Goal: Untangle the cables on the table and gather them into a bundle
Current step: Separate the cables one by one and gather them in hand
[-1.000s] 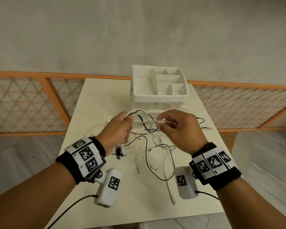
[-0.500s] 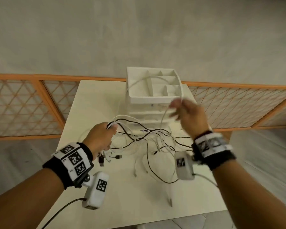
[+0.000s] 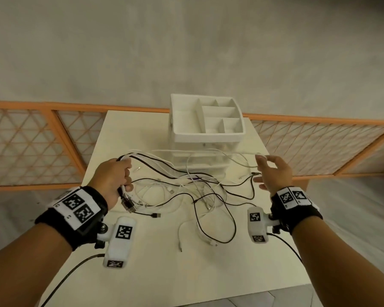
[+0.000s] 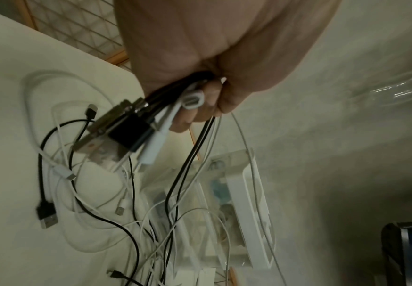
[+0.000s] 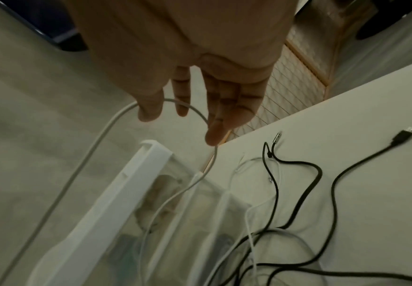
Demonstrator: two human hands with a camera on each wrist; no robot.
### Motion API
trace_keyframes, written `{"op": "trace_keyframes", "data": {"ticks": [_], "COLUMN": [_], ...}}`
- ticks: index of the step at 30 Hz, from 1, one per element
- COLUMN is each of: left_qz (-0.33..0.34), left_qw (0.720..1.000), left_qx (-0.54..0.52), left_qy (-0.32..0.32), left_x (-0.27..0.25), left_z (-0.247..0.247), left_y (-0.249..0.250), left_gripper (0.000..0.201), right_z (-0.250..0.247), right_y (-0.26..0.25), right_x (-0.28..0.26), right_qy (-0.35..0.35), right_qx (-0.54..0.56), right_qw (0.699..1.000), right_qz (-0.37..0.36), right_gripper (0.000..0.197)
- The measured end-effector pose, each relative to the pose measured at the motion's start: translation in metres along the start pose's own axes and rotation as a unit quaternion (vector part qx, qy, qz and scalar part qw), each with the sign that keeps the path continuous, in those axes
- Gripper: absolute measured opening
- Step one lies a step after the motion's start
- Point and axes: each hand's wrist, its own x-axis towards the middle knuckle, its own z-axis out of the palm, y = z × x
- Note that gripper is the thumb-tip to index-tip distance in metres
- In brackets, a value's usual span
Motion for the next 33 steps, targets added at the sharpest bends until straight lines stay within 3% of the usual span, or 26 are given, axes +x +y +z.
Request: {"op": "trace_keyframes", "data": {"ticks": [2,4,6,8,13,22,24,26,29,31,33], "left_qz": [-0.002,-0.009,-0.014,-0.013,0.001,0.014,0.017,0.025,0.050,0.077,0.111], "left_qw": [1.000,0.998,0.996,0.995,0.995,0.993,0.992,0.992,0.992,0.987,0.976], "left_qx": [0.020,0.047,0.067,0.074,0.071,0.085,0.096,0.094,0.100,0.127,0.167], "left_qy": [-0.018,-0.044,-0.062,-0.066,-0.075,-0.078,-0.081,-0.079,-0.062,-0.060,-0.089], "left_x": [0.000,-0.002,-0.006,-0.012,-0.012,-0.009,-0.010,-0.010,-0.010,-0.012,-0.018], "left_z": [0.004,0.013,0.024,0.034,0.035,0.022,0.018,0.014,0.009,0.011,0.018], "left_y": [-0.001,-0.005,-0.008,-0.010,-0.014,-0.020,-0.019,-0.016,-0.012,-0.009,-0.004], "left_gripper": [0.021,0.020,0.026,0.034,0.039,0.021,0.030,0.038,0.037,0.033,0.032], "right_z": [-0.005,-0.007,-0.009,-0.008,-0.012,-0.014,-0.011,-0.008,-0.003,0.002,0.007], "right_y": [-0.011,-0.039,-0.073,-0.096,-0.107,-0.109,-0.079,-0.036,0.013,0.014,-0.008], "right_x": [-0.003,-0.012,-0.028,-0.039,-0.038,0.004,0.015,0.021,0.013,0.000,-0.015], "right_qy": [-0.017,-0.036,-0.042,-0.035,-0.023,-0.109,-0.134,-0.168,-0.255,-0.268,-0.257], "right_qx": [0.050,0.102,0.138,0.144,0.107,0.111,0.043,-0.103,-0.329,-0.353,-0.289], "right_qw": [0.998,0.986,0.958,0.933,0.916,0.943,0.960,0.967,0.908,0.894,0.914], "right_qz": [-0.020,-0.123,-0.247,-0.328,-0.387,-0.294,-0.241,-0.161,-0.040,-0.058,-0.125], "right_gripper": [0.035,0.029,0.025,0.027,0.022,0.022,0.017,0.011,0.061,0.072,0.077]}}
